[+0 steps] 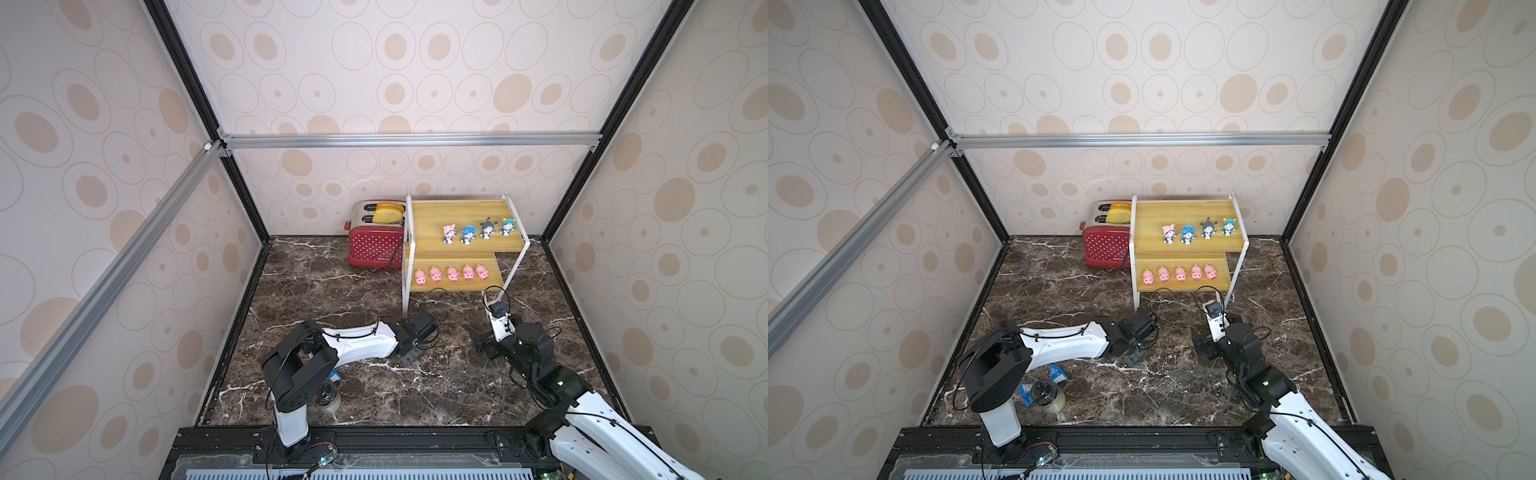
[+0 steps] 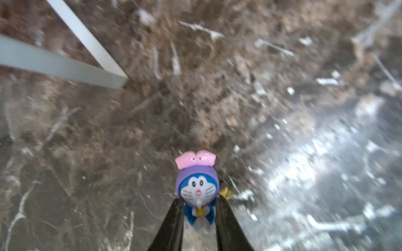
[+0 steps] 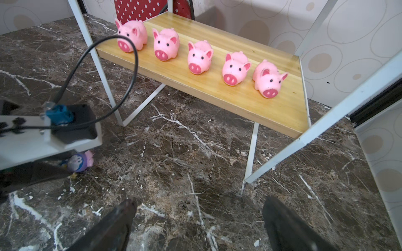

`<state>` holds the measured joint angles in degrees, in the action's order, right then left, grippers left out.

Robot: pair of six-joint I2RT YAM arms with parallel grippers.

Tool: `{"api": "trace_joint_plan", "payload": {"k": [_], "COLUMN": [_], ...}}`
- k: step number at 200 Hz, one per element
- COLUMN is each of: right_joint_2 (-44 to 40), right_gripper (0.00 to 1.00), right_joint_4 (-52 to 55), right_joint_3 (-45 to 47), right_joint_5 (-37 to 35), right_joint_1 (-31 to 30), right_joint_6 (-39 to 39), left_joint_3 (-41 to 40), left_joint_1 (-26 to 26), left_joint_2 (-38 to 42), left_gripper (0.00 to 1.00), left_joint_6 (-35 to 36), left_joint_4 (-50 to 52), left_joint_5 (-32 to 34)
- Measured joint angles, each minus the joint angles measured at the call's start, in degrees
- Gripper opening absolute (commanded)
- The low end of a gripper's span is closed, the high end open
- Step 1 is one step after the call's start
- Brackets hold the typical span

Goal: Organize plastic toys on shelves
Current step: Move the plastic toy to the center of the board.

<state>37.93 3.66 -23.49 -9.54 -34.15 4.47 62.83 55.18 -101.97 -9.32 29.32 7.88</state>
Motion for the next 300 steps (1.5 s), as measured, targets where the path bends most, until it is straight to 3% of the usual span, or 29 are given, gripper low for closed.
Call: {"api": "trace_joint_plan", "payload": {"k": [29, 73, 104, 165, 226, 300], "right_joint_2": [-0.04, 0.61, 0.44, 0.04, 0.07, 0.13], "right_gripper": [0.96, 0.96, 0.96, 0.96, 0.96, 0.96], "right_joint_4": [-0.07, -0.22, -0.17, -0.15, -0.11, 0.24], "right_joint_3": [0.00, 0.00, 0.00, 0.00, 0.00, 0.00], "right_joint_5": [-0.61, -0.87, -0.87, -0.68, -0.63, -0.22], "right_joint_1": [0.00, 0.00, 0.00, 0.00, 0.00, 0.00], "right_joint_6": [-0.20, -0.35, -0.39, -0.35, -0.22, -0.15], "left_joint_3": [-1.38, 0.83, 4.52, 6.51, 0.81, -4.81], "left_joint_1": [1.03, 1.36, 1.33, -4.68, -10.21, -18.93], "left_joint_2": [2.56, 1.07, -0.37, 1.73, 6.82, 6.78], "left_gripper": [0.33, 0.53, 0.58, 0.59, 0.53, 0.47], "left_joint_6": [0.28, -0.76, -4.13, -11.23, -13.92, -11.87], "left_joint_4": [5.22, 13.27, 17.18, 16.46, 8.98, 1.99], "left_joint_5": [-5.11, -6.47, -6.86, -14.69, -23.23, -32.30]}}
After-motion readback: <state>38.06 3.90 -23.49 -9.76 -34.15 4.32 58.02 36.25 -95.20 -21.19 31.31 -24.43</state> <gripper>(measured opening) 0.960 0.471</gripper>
